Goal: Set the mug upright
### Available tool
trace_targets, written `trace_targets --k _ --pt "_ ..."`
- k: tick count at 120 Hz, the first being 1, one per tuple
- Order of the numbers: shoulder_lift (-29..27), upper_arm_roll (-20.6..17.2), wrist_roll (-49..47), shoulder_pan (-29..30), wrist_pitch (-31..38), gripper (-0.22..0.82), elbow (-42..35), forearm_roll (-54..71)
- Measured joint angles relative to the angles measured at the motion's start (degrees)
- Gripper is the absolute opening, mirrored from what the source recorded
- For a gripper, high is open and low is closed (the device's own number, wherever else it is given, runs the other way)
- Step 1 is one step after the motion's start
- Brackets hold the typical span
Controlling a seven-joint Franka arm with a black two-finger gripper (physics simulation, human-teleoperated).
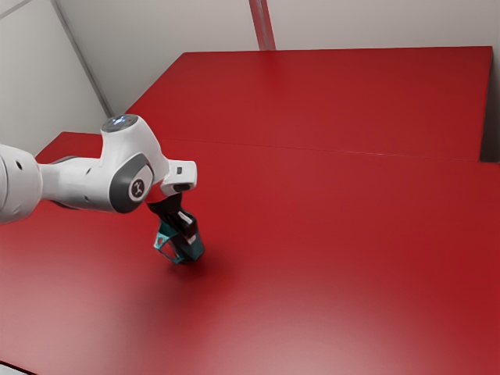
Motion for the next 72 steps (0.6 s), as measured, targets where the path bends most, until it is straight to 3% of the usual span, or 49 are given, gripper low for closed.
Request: trace_targets --k 13,28,55,72 --pt "-0.06 -0.22 -1.64 -0.05 0.08 0.29 -0.02 -0.15" --pt "-0.21 -0.58 -3.23 -0.09 0.14 0.43 -0.01 -0.21" --pt "-3.11 -0.95 -5.36 -0.2 -1.14 0.54 0.71 -0.17" --pt "-6.24 -0.85 -6.31 -0.24 -6.16 0.57 5.03 -0.31"
